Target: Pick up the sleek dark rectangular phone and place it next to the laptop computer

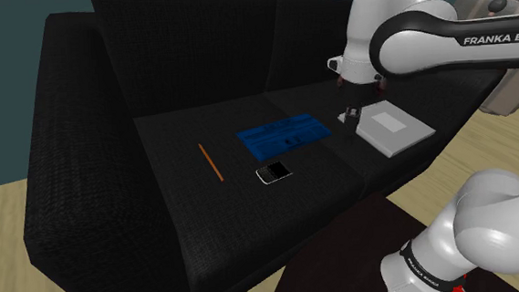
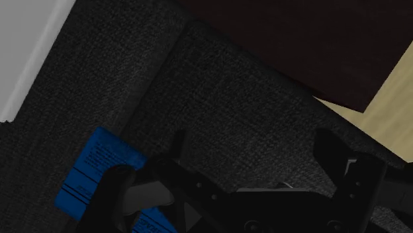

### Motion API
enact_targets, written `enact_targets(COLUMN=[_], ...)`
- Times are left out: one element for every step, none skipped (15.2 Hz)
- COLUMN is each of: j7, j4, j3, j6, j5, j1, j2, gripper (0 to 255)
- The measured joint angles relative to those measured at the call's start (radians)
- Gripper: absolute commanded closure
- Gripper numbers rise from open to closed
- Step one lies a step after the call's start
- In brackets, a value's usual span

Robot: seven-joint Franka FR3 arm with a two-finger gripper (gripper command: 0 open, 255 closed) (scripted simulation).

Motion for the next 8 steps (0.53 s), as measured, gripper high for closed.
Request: enact_targets(j7=[-0.034,-0.067,-0.103,-0.136,-0.166,-0.201,-0.234,-0.27], j4=[-0.005,-0.014,-0.012,-0.014,-0.016,-0.015,-0.013,-0.017], j3=[-0.006,-0.011,-0.017,-0.02,-0.02,-0.023,-0.024,-0.027], j6=[0.042,0.089,0.124,0.166,0.204,0.244,0.274,0.309], j5=[0.0,0.001,0.002,0.005,0.011,0.014,0.02,0.025], j1=[0.013,0.027,0.04,0.054,0.071,0.084,0.1,0.114], j2=[0.025,0.053,0.079,0.109,0.135,0.164,0.186,0.207], gripper=[0,0,0,0,0,0,0,0])
